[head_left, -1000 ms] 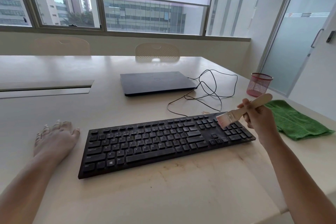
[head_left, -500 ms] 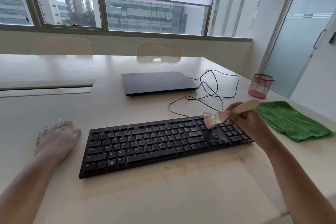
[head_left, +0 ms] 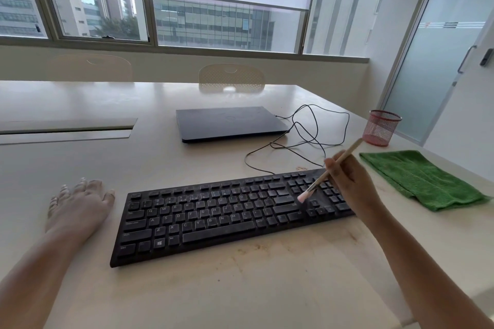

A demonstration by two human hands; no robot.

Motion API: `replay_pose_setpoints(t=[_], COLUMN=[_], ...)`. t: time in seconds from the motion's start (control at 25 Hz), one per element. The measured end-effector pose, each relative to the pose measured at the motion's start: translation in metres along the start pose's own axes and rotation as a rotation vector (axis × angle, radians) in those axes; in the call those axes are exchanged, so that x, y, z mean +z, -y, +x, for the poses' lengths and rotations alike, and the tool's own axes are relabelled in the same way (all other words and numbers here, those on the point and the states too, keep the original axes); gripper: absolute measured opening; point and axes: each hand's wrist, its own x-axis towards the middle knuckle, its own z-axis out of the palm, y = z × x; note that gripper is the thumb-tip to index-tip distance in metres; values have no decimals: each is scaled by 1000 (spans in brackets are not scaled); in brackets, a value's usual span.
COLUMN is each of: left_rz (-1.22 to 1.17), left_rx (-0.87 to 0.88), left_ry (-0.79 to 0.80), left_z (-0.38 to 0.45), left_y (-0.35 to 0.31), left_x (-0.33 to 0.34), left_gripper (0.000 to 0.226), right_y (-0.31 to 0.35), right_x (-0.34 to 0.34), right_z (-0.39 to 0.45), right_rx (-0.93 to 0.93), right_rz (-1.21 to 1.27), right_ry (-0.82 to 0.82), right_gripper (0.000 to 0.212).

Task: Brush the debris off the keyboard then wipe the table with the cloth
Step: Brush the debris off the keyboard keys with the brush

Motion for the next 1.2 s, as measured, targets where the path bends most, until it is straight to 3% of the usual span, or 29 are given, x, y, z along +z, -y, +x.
replay_pose_setpoints(t=[0.12,0.24,0.36,0.44,0.56,0.64,0.76,0.84,0.92,1.04,1.12,1.2], left_rz=[3,-5,-21,-28,-29,-33,-33,-28,-22,-26,-37,-43], left_rx=[-11,-60,-68,-68,-64,-66,-59,-58,-62,-58,-59,-58], left_ry=[-2,12,10,1,-9,-15,-11,-10,-14,-11,-9,-5], left_z=[1,7,12,12,12,12,12,11,10,11,11,10], left_y=[0,4,8,7,6,6,6,6,5,6,6,6], left_x=[3,6,10,11,12,11,10,10,11,9,9,9], left_gripper=[48,52,53,53,52,52,52,52,51,51,51,50], right_y=[-5,-6,-7,-14,-16,-13,-11,-18,-21,-18,-18,-16], right_x=[-14,-31,-19,-19,-38,-36,-21,-25,-31,-23,-22,-29], right_z=[2,5,6,5,5,4,4,5,5,7,7,5], right_rx=[48,92,73,129,140,54,37,69,45,3,59,68], right_rz=[-341,-416,-254,-323,-564,-465,-284,-504,-651,-474,-547,-643], right_ry=[-130,-276,-155,-118,-304,-293,-135,-208,-337,-213,-160,-212], right_gripper=[22,22,23,22,24,25,35,46,42,60,65,59])
